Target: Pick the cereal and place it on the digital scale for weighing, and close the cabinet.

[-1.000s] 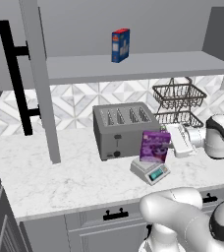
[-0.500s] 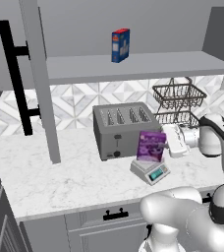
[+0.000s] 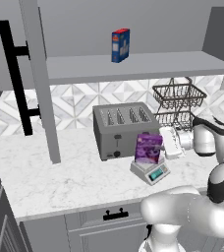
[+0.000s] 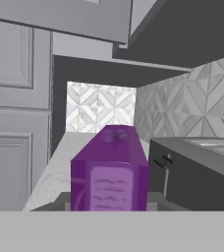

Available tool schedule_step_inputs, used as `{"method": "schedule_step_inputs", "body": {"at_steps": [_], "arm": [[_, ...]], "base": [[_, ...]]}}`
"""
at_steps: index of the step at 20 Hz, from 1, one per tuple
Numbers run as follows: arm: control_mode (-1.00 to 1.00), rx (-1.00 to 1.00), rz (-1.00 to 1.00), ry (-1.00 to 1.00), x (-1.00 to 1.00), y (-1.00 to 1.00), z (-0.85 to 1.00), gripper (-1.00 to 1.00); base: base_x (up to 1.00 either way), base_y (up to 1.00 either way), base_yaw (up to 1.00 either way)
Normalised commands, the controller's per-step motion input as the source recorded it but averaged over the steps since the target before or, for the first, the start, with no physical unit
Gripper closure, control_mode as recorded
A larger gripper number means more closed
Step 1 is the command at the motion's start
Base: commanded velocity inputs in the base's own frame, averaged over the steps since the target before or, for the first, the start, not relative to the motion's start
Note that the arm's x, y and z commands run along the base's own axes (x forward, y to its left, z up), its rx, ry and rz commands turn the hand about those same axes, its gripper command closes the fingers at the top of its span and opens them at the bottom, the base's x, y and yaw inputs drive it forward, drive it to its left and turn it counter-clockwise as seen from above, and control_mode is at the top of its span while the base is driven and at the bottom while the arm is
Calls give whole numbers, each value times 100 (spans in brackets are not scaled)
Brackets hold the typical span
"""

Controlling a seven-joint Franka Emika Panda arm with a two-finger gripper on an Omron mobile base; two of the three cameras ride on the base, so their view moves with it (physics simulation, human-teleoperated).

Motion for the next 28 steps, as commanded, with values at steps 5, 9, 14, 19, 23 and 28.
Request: {"method": "schedule_step_inputs", "body": {"at_steps": [5,9,14,19,23,28], "arm": [[-100,0,0,0,25,0,-12,100],[-100,0,0,-3,16,0,-5,100],[-100,0,0,-2,0,0,-14,-100],[-100,0,0,0,0,0,-5,-100],[-100,0,0,0,-3,0,0,-100],[-100,0,0,0,-1,-4,0,-100]], "base": [[0,0,0],[0,0,0],[0,0,0],[0,0,0],[0,0,0],[0,0,0]]}}
